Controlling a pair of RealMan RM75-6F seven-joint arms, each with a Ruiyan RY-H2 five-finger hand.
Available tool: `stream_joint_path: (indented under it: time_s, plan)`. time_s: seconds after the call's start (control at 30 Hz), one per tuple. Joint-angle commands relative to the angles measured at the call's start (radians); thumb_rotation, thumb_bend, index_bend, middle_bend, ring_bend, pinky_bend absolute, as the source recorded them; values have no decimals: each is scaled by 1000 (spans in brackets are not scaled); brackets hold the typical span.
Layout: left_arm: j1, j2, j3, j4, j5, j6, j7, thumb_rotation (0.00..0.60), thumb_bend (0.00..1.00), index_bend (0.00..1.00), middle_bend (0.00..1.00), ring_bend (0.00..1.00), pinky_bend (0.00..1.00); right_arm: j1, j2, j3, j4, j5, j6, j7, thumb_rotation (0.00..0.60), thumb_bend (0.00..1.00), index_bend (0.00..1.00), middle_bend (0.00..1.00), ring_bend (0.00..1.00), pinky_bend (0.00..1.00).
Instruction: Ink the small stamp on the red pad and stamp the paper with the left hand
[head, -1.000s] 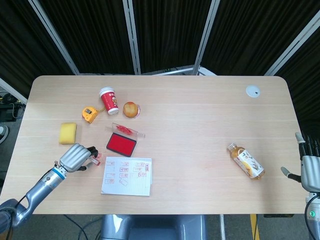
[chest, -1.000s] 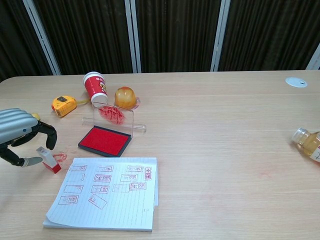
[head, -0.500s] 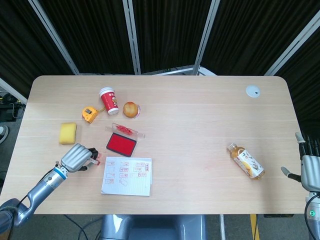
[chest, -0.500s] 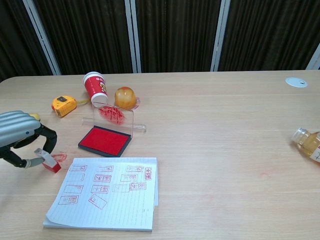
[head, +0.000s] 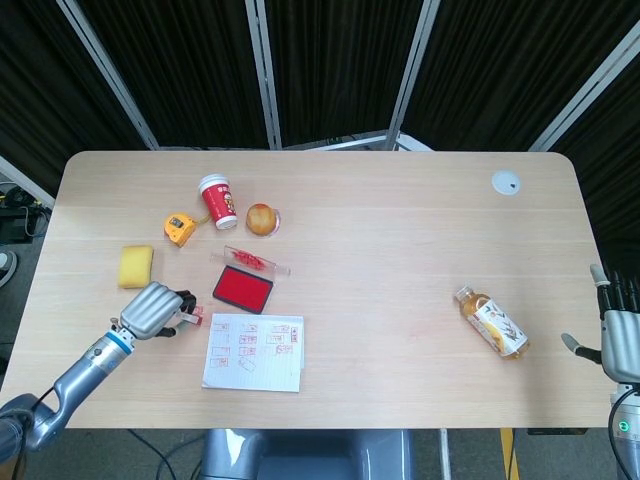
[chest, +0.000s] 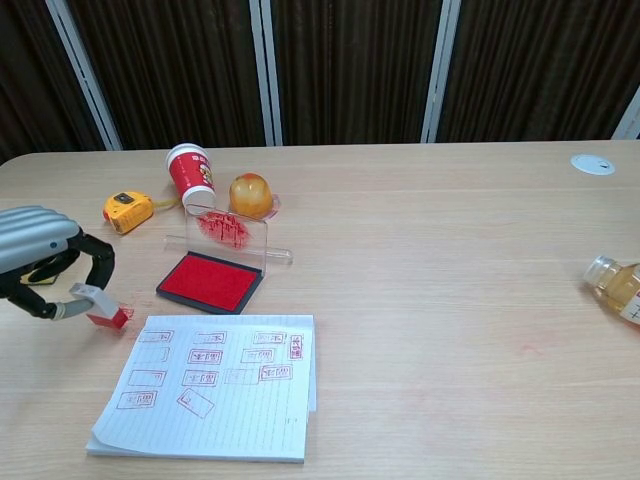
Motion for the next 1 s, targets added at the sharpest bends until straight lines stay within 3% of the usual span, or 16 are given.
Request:
stream_joint_path:
  time_s: [0.03, 0.27, 0.43, 0.7, 1.0]
  plan:
    - [-24, 56, -39, -81, -29, 2, -37, 600, 376, 570, 522, 774, 812, 0, 0, 0, -2, 0, -1, 0, 600, 0, 0, 0, 0, 0]
    - [-103, 141, -120, -241, -108, -103, 3, 600, 387, 573, 523, 774, 813, 3, -1, 5, -1, 8, -4, -8, 600, 0, 0, 0, 0, 0]
    - [-169, 149, -172, -291, -169, -205, 64, 600, 384, 582, 524, 774, 812, 6, -3, 14, 5, 26, -11, -13, 600, 0, 0, 0, 0, 0]
    - [-245, 72, -212, -248, -254, -335, 116, 600, 383, 590, 524, 774, 813, 7, -6, 20, 8, 36, -9, -22, 600, 0, 0, 0, 0, 0]
    - [-273, 10, -204, -178, -278, -386, 122, 600, 384, 583, 524, 774, 813, 1, -6, 9, 8, 12, 11, -26, 600, 0, 0, 0, 0, 0]
